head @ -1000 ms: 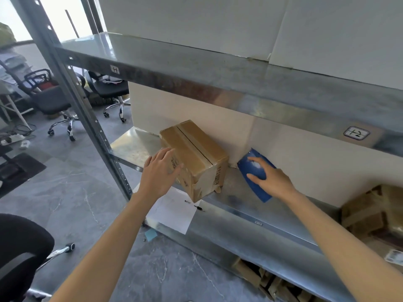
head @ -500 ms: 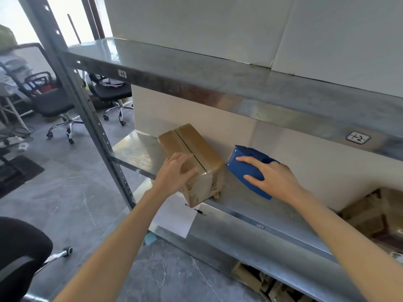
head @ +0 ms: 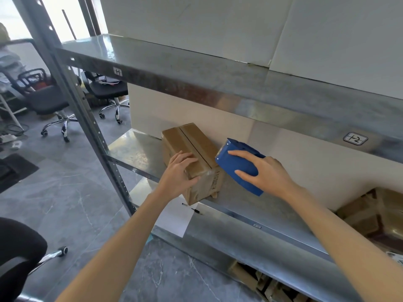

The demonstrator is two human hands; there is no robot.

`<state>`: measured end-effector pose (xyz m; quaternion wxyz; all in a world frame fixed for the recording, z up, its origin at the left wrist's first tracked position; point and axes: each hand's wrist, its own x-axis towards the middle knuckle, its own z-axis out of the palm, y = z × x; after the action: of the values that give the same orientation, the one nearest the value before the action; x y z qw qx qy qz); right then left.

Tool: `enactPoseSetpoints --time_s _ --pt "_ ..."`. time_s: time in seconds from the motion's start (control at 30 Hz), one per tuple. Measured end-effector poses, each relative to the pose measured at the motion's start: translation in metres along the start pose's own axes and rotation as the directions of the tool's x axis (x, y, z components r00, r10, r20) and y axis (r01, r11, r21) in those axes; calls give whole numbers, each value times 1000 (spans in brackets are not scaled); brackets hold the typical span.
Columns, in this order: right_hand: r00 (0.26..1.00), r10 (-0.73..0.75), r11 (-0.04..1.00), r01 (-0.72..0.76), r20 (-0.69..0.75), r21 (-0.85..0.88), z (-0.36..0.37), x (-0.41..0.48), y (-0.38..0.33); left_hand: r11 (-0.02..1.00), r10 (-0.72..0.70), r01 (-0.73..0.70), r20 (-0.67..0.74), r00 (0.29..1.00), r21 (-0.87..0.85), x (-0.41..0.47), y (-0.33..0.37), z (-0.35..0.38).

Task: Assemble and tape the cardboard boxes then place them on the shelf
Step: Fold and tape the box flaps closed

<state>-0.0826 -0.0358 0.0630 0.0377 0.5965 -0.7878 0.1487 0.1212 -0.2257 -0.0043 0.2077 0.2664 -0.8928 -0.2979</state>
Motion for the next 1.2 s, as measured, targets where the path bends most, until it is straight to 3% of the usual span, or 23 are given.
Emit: enactPoseSetpoints --time_s 0.33,0.5,0.7,1.2 --pt "975 -205 978 201 88 53 -3 14 -34 995 -35 33 -16 999 -98 -6 8 -53" --pt "928 -349 937 349 126 25 2 12 -52 983 12 12 128 992 -184 -8 16 -60" --pt "907 -382 922 387 180 4 3 3 -61 930 54 31 220 974 -366 -15 13 -53" --pt "921 -355 934 355 160 29 -1 -8 -50 913 -106 98 1 994 -395 -19 29 -28"
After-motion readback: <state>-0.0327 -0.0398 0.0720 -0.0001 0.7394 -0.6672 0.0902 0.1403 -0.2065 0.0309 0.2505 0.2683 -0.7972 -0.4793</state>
